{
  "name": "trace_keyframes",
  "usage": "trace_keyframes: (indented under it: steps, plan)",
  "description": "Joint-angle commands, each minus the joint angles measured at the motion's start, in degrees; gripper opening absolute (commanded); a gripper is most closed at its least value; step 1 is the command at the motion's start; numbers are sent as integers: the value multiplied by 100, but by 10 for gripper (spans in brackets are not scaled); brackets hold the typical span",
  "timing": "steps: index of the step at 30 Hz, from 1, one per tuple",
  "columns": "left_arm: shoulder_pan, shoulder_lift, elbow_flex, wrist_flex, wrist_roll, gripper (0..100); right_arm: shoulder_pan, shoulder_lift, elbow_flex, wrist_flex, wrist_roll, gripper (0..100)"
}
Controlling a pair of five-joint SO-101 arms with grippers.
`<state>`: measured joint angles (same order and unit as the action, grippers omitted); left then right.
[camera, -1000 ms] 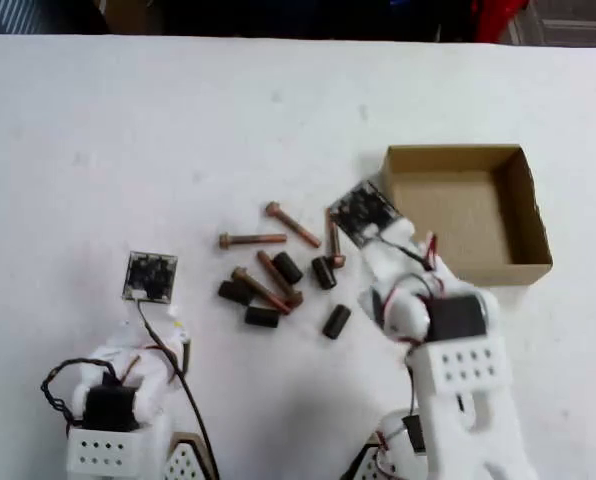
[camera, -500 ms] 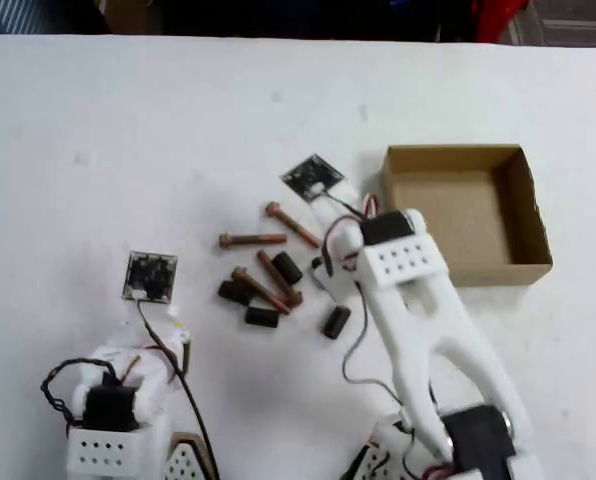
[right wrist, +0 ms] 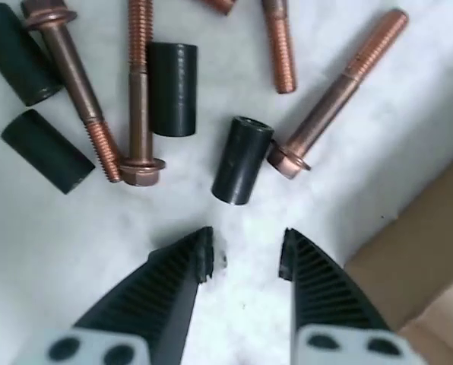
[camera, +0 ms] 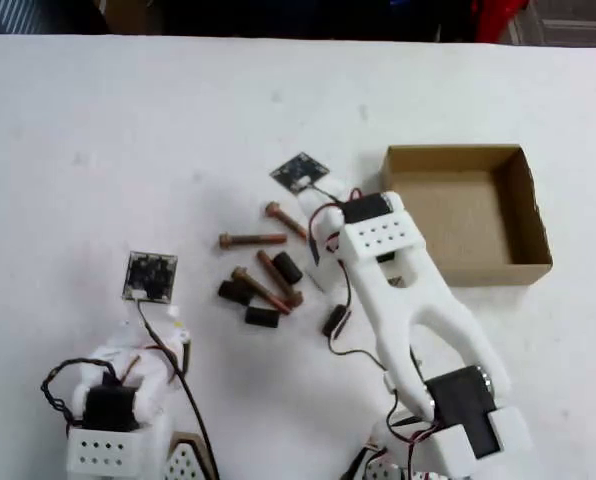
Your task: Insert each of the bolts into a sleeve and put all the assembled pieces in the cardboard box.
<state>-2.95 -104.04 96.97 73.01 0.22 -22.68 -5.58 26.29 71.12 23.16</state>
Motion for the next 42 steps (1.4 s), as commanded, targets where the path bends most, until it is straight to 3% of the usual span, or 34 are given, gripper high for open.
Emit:
trace_keyframes:
  steps: [1, 20, 27, 38, 42]
  plan:
    - [-66, 4, 9, 44, 18, 23, -321, -48, -264, -92, -53, 149]
    - [-66, 4, 9, 44, 18, 23, -127, 1051, -290, -857, -9, 146]
    - [-66, 4, 9, 44, 18, 23, 295, 1437, -290, -1051, 0, 70]
    - [-66, 4, 9, 44, 18, 23, 251, 1481, -299, -1130, 396, 73]
    - [-66, 4, 9, 44, 18, 23, 251, 1481, -299, -1226, 396, 136]
